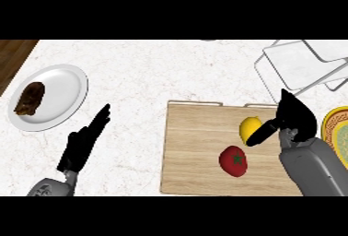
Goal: Pick the lemon from the tray and place it in the tiered shelf
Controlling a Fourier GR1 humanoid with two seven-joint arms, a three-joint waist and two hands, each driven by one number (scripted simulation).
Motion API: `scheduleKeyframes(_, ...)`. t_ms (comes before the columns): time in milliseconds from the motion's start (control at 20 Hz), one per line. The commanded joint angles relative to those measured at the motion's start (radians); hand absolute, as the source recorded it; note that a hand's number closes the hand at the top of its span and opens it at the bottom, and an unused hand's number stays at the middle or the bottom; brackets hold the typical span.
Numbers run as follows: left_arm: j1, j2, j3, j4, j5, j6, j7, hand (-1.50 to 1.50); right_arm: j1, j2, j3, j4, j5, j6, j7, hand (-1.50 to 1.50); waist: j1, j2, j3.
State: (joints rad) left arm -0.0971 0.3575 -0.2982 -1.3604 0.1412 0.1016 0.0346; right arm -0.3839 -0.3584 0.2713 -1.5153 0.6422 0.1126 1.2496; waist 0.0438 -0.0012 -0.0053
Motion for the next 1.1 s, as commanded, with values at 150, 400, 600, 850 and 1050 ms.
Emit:
scheduleKeyframes(150,0.043,0.019,0.033,0.043,0.017,-0.019,-0.03,0.0,-0.11,0.123,-0.031,0.148,0.161,0.114,0.238,-1.5,-0.025,-0.001,-0.002)
scheduleKeyframes(400,0.066,0.014,0.032,0.033,0.018,-0.025,-0.04,0.0,-0.11,0.204,-0.065,0.181,0.249,0.145,0.238,-1.5,-0.04,-0.004,0.0)
scheduleKeyframes(600,0.05,0.015,0.03,0.003,-0.007,0.005,-0.006,0.0,-0.154,0.254,-0.109,0.257,0.297,0.175,0.238,-1.5,-0.028,-0.001,0.003)
scheduleKeyframes(850,0.074,0.013,0.04,0.015,0.004,-0.017,-0.043,0.0,-0.132,0.309,-0.124,0.268,0.357,0.196,0.238,-1.5,-0.036,-0.001,0.003)
scheduleKeyframes(1050,0.085,0.0,0.031,0.014,-0.005,-0.02,-0.056,0.0,-0.114,0.347,-0.137,0.232,0.409,0.208,0.238,-1.5,-0.044,-0.003,0.003)
